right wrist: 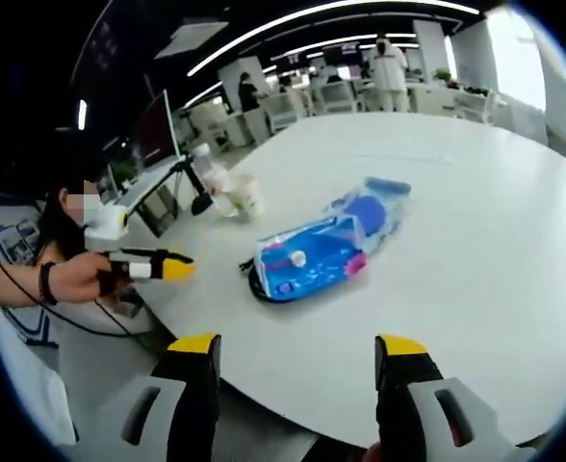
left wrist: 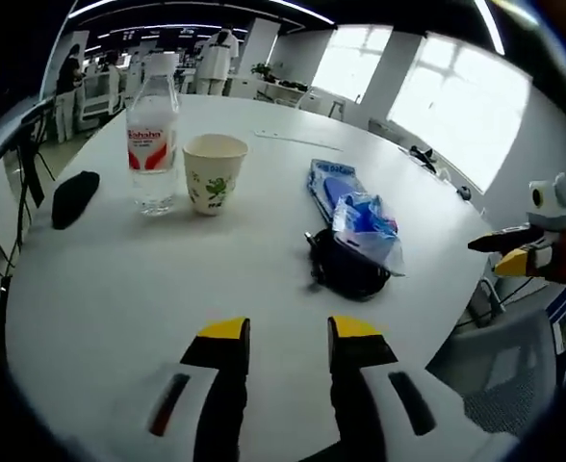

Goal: Arrange the tabletop items into an orderly group along one side of the table until the central work area is clear of visible clutter.

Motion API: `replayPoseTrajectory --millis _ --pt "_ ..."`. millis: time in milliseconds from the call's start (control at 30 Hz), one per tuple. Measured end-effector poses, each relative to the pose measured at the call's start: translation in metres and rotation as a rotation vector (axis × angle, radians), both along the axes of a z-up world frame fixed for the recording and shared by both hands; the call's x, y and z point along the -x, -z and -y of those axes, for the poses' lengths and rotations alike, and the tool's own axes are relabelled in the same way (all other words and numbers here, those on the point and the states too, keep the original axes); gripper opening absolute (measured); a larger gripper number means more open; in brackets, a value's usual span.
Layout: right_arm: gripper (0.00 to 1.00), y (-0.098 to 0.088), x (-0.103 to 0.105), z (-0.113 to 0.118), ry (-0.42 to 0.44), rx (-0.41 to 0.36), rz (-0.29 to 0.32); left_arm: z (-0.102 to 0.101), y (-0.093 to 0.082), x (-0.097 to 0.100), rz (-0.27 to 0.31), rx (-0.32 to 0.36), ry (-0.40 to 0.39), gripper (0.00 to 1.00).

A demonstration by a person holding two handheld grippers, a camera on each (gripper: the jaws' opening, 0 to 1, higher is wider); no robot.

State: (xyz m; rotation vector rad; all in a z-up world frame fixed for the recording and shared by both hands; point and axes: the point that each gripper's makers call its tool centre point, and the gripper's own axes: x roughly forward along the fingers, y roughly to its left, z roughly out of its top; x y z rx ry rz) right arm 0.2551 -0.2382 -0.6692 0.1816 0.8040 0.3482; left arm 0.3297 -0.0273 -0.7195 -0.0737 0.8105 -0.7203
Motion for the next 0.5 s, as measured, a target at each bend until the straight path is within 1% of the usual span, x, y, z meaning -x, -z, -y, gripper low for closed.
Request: replayPoseTrajectory --millis 133,233,300,400,500 --pt "0.62 0.004 -0.011 0.004 -0.051 0.006 -0.007 0.012 -0.001 0.013 -0.018 -0.003 0.006 0.35" --pt "0.60 0.006 -0.019 0.010 -0.062 -0.002 -0.004 0.022 -0.001 0.017 -0.022 -0.009 0.005 0.36" --pt "0.59 0.007 -0.025 0.014 -0.066 -0.018 -0.008 0.027 0.000 0.018 -0.033 -0.022 -0.003 0.38" --pt "0.57 0.010 -0.032 0.020 -0.081 -0.026 -0.015 0.034 -0.005 0.017 -0.040 -0.013 -0.034 0.39" --pt "0.57 0.019 -0.042 0.030 -0.094 -0.033 -0.028 0.044 -0.005 0.018 -0.038 -0.024 -0.040 0.39"
